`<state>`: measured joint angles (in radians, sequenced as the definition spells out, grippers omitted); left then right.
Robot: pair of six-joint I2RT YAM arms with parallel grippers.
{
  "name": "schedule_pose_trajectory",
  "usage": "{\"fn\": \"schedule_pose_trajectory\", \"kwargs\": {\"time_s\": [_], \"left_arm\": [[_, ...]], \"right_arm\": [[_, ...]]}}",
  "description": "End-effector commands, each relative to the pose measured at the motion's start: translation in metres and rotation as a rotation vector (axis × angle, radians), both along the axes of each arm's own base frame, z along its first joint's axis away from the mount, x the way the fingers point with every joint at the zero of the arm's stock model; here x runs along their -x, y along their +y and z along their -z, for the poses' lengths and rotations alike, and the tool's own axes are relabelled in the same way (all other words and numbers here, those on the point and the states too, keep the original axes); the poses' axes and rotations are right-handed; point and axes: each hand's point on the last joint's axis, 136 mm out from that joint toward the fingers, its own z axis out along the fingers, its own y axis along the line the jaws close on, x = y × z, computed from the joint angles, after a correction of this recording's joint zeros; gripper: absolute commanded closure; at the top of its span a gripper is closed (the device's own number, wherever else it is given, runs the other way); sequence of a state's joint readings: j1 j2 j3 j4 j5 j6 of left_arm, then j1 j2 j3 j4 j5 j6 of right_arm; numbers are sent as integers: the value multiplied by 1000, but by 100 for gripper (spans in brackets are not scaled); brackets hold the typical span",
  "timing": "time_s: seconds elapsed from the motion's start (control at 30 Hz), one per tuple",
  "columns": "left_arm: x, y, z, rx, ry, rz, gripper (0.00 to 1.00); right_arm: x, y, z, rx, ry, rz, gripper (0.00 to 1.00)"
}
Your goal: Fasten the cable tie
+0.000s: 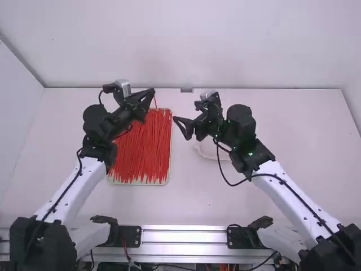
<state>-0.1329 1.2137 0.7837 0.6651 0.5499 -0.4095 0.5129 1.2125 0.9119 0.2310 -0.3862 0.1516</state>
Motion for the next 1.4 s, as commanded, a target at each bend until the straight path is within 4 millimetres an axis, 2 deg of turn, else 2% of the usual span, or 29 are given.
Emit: {"fn": "schedule_pose_trajectory", "kwargs": {"time_s": [0.0, 0.17, 0.43, 0.63, 0.77, 0.83, 0.9, 0.97, 1.0, 1.07, 1.2, 1.27, 1.37], "left_arm": [[5, -20, 0, 10, 3, 54, 98], [8, -41, -7, -39, -4, 87, 98], [9, -49, -20, -54, -2, 101, 98], [10, -56, -24, -46, -12, 76, 98], [12, -59, -28, -40, -27, 83, 98], [12, -60, -29, -36, -30, 84, 98], [12, -60, -30, -36, -31, 84, 98], [12, -60, -30, -35, -32, 84, 98], [12, -60, -30, -35, -32, 84, 98], [13, -60, -31, -31, -37, 87, 98], [13, -60, -32, -23, -33, 88, 98], [13, -60, -32, -16, -28, 89, 98], [12, -60, -32, -15, -27, 86, 98]], "right_arm": [[-2, 11, 11, -4, 24, -17, 1], [-10, 25, 21, -10, 15, -37, 1], [-14, 27, 23, -18, 6, -47, 1], [-15, 28, 20, -23, -5, -44, 11], [-14, 29, 20, -23, -6, -46, 26], [-15, 28, 20, -23, -5, -43, 38], [-15, 28, 20, -23, -5, -44, 45], [-15, 28, 21, -22, -2, -43, 60], [-15, 28, 21, -22, -2, -43, 60], [-15, 28, 21, -28, 7, -41, 77], [-15, 28, 21, -28, 6, -42, 87], [-15, 28, 21, -28, 6, -41, 99], [-15, 28, 21, -28, 5, -41, 100]]}}
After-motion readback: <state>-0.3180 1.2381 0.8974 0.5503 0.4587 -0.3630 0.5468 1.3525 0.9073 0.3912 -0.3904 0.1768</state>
